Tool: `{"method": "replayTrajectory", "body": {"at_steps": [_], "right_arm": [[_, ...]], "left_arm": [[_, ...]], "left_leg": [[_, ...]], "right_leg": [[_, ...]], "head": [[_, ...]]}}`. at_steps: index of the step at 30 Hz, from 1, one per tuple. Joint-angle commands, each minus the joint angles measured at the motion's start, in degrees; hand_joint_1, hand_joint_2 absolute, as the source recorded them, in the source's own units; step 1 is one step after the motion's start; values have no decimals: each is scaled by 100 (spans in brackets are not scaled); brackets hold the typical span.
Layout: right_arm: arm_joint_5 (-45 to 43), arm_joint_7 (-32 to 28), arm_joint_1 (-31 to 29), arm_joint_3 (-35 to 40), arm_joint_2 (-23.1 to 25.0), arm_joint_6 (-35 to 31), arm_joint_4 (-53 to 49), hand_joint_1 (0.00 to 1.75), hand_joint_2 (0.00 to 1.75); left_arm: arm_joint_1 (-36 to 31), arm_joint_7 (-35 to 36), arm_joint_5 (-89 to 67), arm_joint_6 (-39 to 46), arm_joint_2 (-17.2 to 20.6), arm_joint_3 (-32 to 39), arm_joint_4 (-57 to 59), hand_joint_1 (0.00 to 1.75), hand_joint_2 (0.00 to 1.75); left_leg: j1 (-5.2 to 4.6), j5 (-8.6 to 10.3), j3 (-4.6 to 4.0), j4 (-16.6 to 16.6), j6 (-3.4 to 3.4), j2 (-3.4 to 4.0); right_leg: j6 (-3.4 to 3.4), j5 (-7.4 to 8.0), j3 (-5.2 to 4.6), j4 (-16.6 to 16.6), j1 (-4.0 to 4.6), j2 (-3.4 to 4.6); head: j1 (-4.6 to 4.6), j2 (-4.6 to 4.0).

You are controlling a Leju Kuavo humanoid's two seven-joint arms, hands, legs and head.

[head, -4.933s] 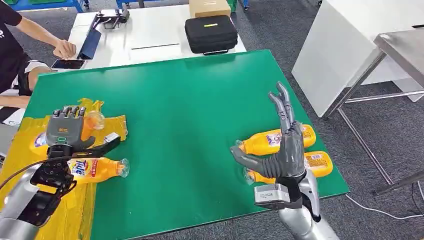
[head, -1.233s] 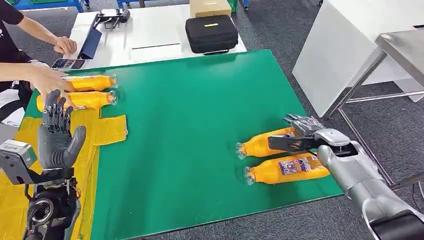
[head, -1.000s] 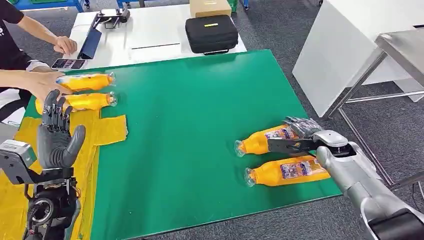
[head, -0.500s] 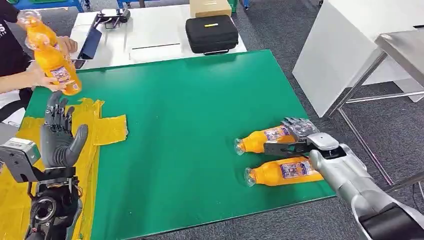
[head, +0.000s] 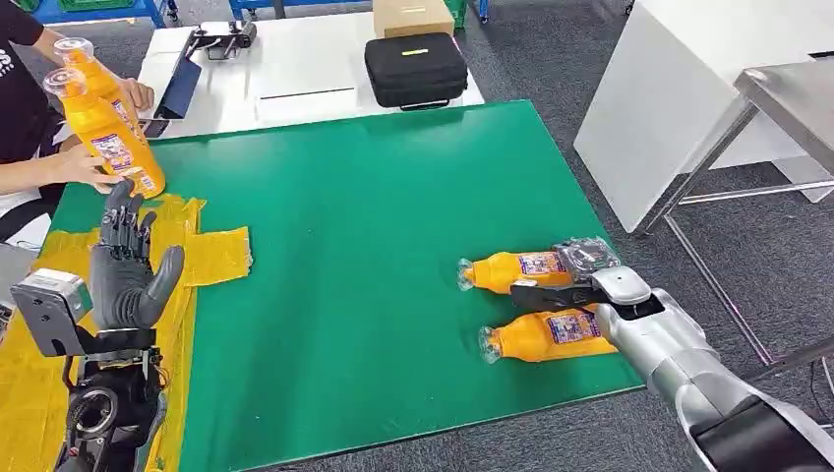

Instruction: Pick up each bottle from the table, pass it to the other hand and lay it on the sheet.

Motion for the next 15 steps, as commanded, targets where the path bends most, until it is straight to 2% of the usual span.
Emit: {"method": "replayTrajectory", "body": {"at_steps": [1,4,5,7,8,10,11,12,15], "right_arm": [[-167,297,509,-577,143,-802,-462,175,175],[-355,332,705,-977,139,-905,-1197,175,175],[-574,197,823,-1268,210,-1207,-1548,175,175],[-653,190,947,-1451,236,-1199,-1933,175,175],[-809,44,1053,-1648,314,-1479,-2260,175,175],[-908,16,1216,-1824,380,-1624,-2818,175,175],[-948,-24,1261,-1883,416,-1742,-2972,175,175],[-984,-90,1299,-1928,446,-1866,-3098,175,175],[-965,-74,1321,-1916,451,-1827,-3209,175,175]], "left_arm": [[-247,44,-10,10,-17,-168,400,0,175],[-206,44,-14,21,-1,-155,360,0,175],[-190,43,-13,31,0,-148,348,0,175],[-172,36,-21,37,3,-145,334,0,175],[-153,36,-22,45,0,-142,319,0,175],[-120,38,-17,52,-1,-146,290,0,175],[-111,38,-17,54,-2,-150,286,0,175],[-106,38,-18,59,-1,-152,278,0,175],[-94,40,-19,61,-3,-158,268,0,175]], "left_leg": [[4,1,22,-10,-7,-15],[1,0,22,-9,-9,-8],[2,-1,15,-5,-7,-6],[-1,-3,10,-4,-8,-1],[-2,-2,2,-5,-6,2],[-1,-17,26,-7,-15,8],[-2,-7,-1,-4,-9,4],[0,-12,9,-7,-12,-2],[-2,-12,-4,-2,-10,1]], "right_leg": [[-10,-3,30,-14,2,4],[-11,-3,28,-10,-2,14],[-10,-2,21,-6,-1,11],[-11,-6,15,-1,-6,16],[-8,-2,8,-1,-5,15],[-18,-15,30,-1,-5,39],[-10,-5,4,2,-4,23],[-13,-12,15,-2,-3,24],[-10,-12,4,4,-1,18]], "head": [[2,0],[0,0],[0,0],[0,0],[0,0],[0,2],[-2,0],[-2,0],[0,0]]}}
